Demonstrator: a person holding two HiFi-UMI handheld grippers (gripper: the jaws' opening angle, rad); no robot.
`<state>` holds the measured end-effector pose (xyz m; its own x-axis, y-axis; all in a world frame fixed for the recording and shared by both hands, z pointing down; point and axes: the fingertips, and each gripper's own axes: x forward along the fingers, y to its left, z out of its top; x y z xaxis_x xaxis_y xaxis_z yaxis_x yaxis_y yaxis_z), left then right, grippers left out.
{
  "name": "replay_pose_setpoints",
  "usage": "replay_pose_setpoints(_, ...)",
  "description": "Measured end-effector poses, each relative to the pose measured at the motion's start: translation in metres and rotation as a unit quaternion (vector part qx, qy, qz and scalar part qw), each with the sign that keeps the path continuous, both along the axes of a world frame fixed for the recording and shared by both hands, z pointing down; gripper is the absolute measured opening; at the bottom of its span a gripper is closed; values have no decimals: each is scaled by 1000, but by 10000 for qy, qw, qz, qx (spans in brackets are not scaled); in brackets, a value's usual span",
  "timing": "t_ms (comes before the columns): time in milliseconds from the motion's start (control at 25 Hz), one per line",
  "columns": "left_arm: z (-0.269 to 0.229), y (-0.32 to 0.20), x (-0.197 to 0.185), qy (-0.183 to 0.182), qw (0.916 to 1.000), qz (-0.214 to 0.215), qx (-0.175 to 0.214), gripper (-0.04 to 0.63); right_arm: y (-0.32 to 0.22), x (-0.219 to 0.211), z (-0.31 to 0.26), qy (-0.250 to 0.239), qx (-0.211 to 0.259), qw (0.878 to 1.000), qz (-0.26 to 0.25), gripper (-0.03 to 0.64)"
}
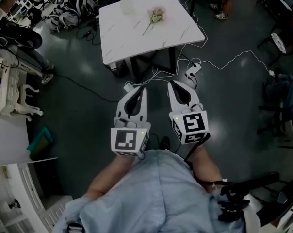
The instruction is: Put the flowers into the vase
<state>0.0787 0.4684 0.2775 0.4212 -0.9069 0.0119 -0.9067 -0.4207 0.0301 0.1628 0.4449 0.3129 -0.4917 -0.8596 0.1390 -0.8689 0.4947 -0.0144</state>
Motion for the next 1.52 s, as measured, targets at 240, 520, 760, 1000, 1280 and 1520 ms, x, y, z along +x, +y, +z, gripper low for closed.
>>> replay_pose_setpoints(240, 7, 6, 22, -59, 9999, -109, -94, 5, -2, 16, 10, -69, -142, 9998, -142, 3)
replay_pose_setpoints(520, 13, -17, 30, -82, 9998, -99, -157, 5, -27, 32, 22, -25, -328, 9994, -58, 3)
replay_pose_setpoints(760, 29, -76, 2, -22, 9996, -85, -257, 5, -78, 4, 42, 88, -498, 9987, -62, 3)
replay_pose_setpoints(1000, 30, -168, -30, 87, 9997, 49, -215, 5, -170, -23, 47, 205, -508, 9984, 100, 3)
replay_pose_setpoints(1280, 16, -258, -88, 221, 9993, 239, -155, 5, -262, -75, 33, 502, -449, 9972, 319, 3)
replay_pose_setpoints(1520, 9, -297, -103, 472, 9983, 341, -71, 5, -302, -80, 18, 551, -462, 9961, 517, 3)
